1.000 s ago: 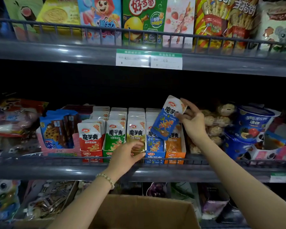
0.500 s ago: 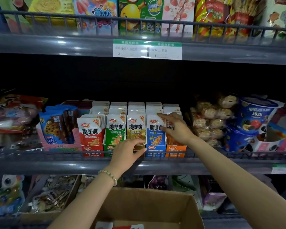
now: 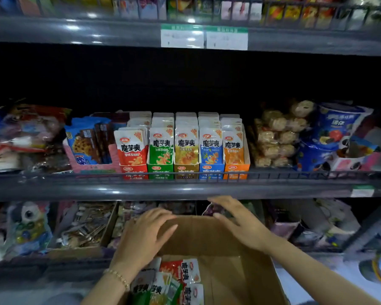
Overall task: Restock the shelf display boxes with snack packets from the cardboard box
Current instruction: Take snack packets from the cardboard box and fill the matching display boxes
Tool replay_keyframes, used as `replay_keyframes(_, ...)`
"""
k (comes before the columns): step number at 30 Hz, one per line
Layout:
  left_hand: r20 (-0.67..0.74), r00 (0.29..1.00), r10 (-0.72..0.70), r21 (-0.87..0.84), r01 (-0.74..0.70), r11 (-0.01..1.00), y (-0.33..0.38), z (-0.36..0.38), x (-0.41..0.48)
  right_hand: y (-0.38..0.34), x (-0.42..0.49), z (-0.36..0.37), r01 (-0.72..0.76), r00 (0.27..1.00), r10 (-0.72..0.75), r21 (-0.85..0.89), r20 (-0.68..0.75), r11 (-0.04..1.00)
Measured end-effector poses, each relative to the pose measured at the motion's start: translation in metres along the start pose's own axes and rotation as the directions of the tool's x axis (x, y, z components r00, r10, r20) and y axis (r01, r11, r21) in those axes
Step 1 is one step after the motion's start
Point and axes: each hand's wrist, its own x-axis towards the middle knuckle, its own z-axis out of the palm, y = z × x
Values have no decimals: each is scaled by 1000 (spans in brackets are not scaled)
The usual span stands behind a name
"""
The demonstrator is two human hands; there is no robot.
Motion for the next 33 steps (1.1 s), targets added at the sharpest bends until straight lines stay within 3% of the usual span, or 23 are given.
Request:
replay_keyframes(7, 315, 944, -95, -53, 118, 992, -14, 62, -41, 28, -36, 92, -211, 943, 228, -93, 241, 973)
replay_keyframes(11, 492, 863, -114, 3, 129, 992, -10, 81, -62, 43, -58, 135, -388, 871, 361, 14, 331, 922)
replay_keyframes(16, 604, 790, -105, 59, 87, 994, -15, 93, -95, 52, -94, 166, -528, 797, 464, 75, 386, 846)
replay_keyframes(23, 601, 785, -148, 118, 96, 988, -4, 97, -112, 59, -114, 188, -549, 744, 504, -29, 438, 836)
replay_keyframes(27, 598, 787, -154, 101, 117, 988, -4, 96, -113, 65, -115, 186, -580, 763, 513, 68, 393, 812)
replay_keyframes(33, 589, 793, -156, 65, 146, 987, -4, 94, -109, 62, -115, 186, -580, 743, 462, 121, 485, 806)
